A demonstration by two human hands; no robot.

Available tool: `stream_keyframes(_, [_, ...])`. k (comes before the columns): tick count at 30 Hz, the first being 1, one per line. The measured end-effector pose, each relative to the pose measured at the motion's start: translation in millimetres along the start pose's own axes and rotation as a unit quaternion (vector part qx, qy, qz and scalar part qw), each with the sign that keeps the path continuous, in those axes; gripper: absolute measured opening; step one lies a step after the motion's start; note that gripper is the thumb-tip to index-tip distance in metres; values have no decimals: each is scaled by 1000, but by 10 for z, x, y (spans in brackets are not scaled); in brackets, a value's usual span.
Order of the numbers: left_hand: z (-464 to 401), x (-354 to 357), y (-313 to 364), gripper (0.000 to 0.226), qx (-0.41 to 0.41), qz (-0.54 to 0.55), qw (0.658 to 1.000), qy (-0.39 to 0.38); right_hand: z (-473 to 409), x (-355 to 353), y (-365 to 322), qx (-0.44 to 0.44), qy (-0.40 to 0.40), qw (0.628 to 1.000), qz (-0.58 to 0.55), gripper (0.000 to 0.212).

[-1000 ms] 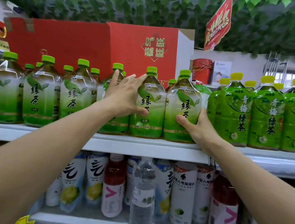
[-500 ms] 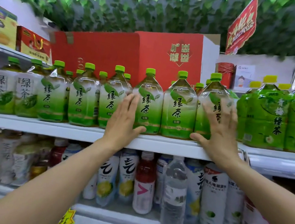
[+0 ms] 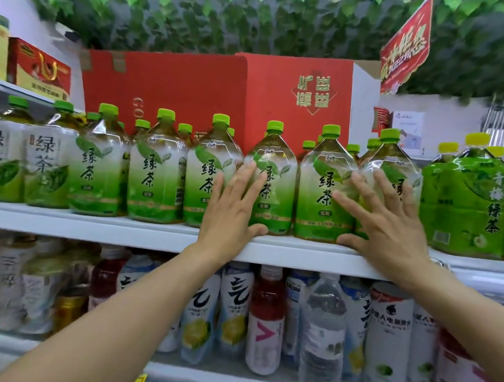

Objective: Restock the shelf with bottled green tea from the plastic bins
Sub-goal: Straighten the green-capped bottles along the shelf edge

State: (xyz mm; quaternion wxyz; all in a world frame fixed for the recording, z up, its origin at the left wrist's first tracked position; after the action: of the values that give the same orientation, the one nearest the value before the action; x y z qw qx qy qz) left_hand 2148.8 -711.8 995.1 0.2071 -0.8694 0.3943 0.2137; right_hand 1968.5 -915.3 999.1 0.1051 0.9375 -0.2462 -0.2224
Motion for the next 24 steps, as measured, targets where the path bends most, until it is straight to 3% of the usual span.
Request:
stream_keyframes(5, [109,-73,-209,89,50,41,998,9,-40,-43,-260,18,-27,999,-15,79])
stream_keyframes(9, [251,-124,-597,86,15,35,999,23,-224,-16,-711,-1,-68,995,-73,74])
stream_keyframes(12, [393,-142,-969,86,-17,37,999,1,-406,49,-1124,-15,-60,990,-123,72])
stream_keyframes(16, [527,-177,-1220,77,30,48,998,-26,-631,198,-1628,-18,-72,983,-168,71])
stream_keyframes(21, [677,-272,-1312,65,34,88,993,-71,-682,326,-2005,39,-36,978,-203,71])
stream_keyframes(24, [839,-341,-1429,64,-6,111,991,-78,-695,338,-2086,57,-44,974,-216,71])
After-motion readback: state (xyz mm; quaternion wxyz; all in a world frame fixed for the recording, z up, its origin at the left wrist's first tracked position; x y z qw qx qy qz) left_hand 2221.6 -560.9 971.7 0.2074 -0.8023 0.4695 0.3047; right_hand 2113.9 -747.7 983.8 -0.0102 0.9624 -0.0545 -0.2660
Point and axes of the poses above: each hand's wrist, its own z-axis away from the middle knuckle, its own x-axis out of the palm, y = z × x, the point moved 1 cm from there along -z, towards the middle knuckle, and after that the axes turned 9 degrees about -z, right-handed, at the moved point
